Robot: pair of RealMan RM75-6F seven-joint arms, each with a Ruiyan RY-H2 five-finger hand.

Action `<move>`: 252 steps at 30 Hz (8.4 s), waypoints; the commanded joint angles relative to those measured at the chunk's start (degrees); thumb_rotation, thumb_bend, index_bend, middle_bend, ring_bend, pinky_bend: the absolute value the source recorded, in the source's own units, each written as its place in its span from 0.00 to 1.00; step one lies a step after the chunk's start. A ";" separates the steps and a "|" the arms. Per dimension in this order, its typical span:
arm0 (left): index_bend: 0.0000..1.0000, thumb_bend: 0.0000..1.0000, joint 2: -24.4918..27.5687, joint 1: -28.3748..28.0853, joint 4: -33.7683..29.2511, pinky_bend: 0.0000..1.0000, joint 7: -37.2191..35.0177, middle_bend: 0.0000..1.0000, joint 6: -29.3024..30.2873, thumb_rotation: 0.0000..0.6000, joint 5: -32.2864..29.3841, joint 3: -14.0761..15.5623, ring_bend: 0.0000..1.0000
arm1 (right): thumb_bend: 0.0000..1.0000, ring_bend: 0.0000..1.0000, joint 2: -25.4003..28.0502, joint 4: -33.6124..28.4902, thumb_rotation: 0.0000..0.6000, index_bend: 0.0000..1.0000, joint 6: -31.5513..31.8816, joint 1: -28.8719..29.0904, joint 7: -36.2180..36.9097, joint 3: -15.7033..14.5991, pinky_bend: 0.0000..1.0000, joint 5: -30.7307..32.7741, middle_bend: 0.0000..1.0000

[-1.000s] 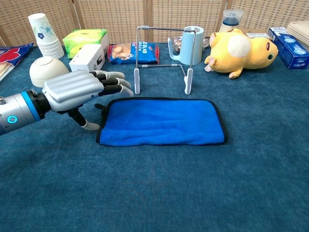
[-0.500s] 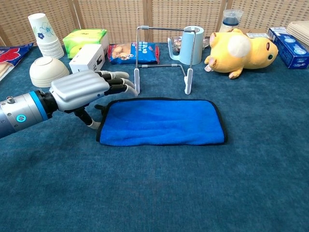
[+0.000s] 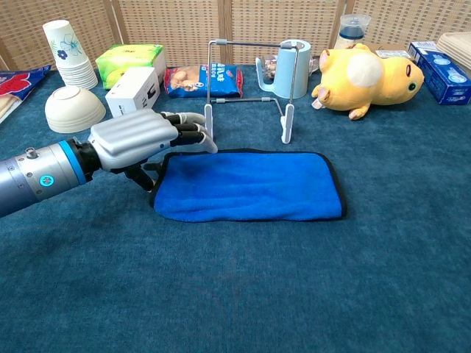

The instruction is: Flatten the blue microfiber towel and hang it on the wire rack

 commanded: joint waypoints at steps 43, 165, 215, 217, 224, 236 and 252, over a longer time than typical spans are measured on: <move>0.73 0.49 14.80 -0.57 -28.44 0.83 1.49 0.75 11.22 1.00 -6.18 -9.83 0.69 | 0.34 0.00 0.31 2.07 1.00 0.00 0.69 -1.53 4.41 1.13 0.00 0.29 0.00; 0.71 0.50 19.90 -23.97 -47.94 0.87 38.32 0.73 -9.22 1.00 -63.62 -37.38 0.66 | 0.33 0.00 -0.74 13.19 1.00 0.00 -1.86 -7.10 20.72 -0.87 0.00 1.24 0.00; 0.64 0.49 -2.82 -37.69 -0.82 0.85 26.55 0.67 -22.62 1.00 -62.17 -39.94 0.60 | 0.33 0.00 -0.02 11.82 1.00 0.00 -0.55 -9.06 19.28 -0.39 0.00 2.22 0.00; 0.63 0.49 -3.65 -38.02 0.87 0.84 26.56 0.65 -23.44 1.00 -61.94 -39.84 0.58 | 0.33 0.00 0.07 11.77 1.00 0.00 -0.41 -9.21 19.27 -0.35 0.00 2.30 0.00; 0.43 0.49 -5.81 -38.74 6.39 0.69 28.54 0.36 -26.66 1.00 -60.33 -38.36 0.32 | 0.33 0.00 0.29 11.62 1.00 0.00 -0.58 -9.31 19.39 -0.29 0.00 2.34 0.00; 0.00 0.33 -4.85 -39.17 6.35 0.10 25.64 0.00 -26.46 1.00 -57.58 -39.15 0.00 | 0.33 0.00 0.29 11.19 1.00 0.00 -0.58 -9.42 18.87 -0.29 0.00 2.33 0.00; 0.01 0.31 9.56 -23.87 -24.42 0.18 24.74 0.00 -14.82 1.00 -53.13 -35.81 0.00 | 0.33 0.00 1.27 11.81 1.00 0.00 -0.65 -8.57 19.30 0.79 0.00 1.34 0.00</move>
